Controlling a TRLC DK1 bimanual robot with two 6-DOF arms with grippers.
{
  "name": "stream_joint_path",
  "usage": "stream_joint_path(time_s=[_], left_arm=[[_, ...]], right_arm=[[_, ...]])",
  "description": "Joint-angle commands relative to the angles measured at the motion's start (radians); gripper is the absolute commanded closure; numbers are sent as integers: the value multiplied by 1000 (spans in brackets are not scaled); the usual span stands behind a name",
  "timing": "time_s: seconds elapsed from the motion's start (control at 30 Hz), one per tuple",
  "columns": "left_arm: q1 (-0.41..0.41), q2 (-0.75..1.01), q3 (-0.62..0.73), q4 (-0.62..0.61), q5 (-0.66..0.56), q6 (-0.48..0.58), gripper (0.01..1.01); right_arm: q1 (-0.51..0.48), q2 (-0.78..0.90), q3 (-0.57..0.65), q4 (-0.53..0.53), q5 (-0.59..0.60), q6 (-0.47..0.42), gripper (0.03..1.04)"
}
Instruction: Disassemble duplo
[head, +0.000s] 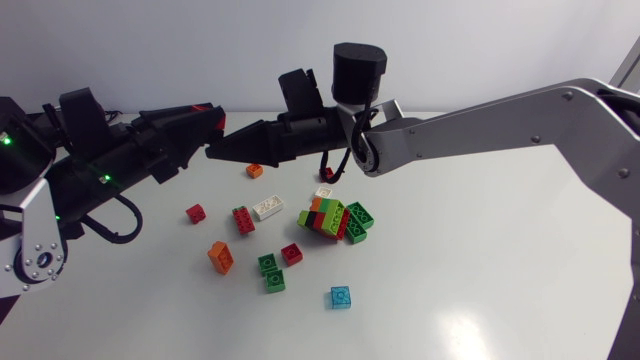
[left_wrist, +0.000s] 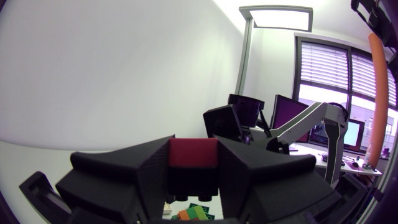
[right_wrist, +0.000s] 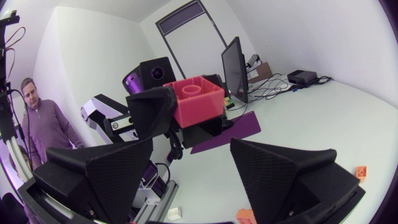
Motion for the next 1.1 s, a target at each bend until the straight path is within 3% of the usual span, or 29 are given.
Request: stream_joint_path(time_s=[0.0,0.13,0.47,0.53,0.83,1.0,1.07], left_arm=[[11,-19,-23,15,-1,-41,1005],[24,-30,-26,15,0,-57,1005],[24,-30,-27,6,3,-93,1005],[22,-28,-27,4,5,-96,1005],[14,-17,-27,-5,12,-110,1005],[11,0,-21,-11,23,-113,1005],[10,4,-21,-11,25,-113,1005]], right_arm=[[8,32,8,36,3,31,174],[11,41,21,47,3,27,180],[8,44,50,47,-3,17,479],[8,44,51,48,-3,10,485],[9,43,53,50,-15,-27,802],[9,36,56,51,-20,-27,795],[8,32,54,51,-21,-26,707]])
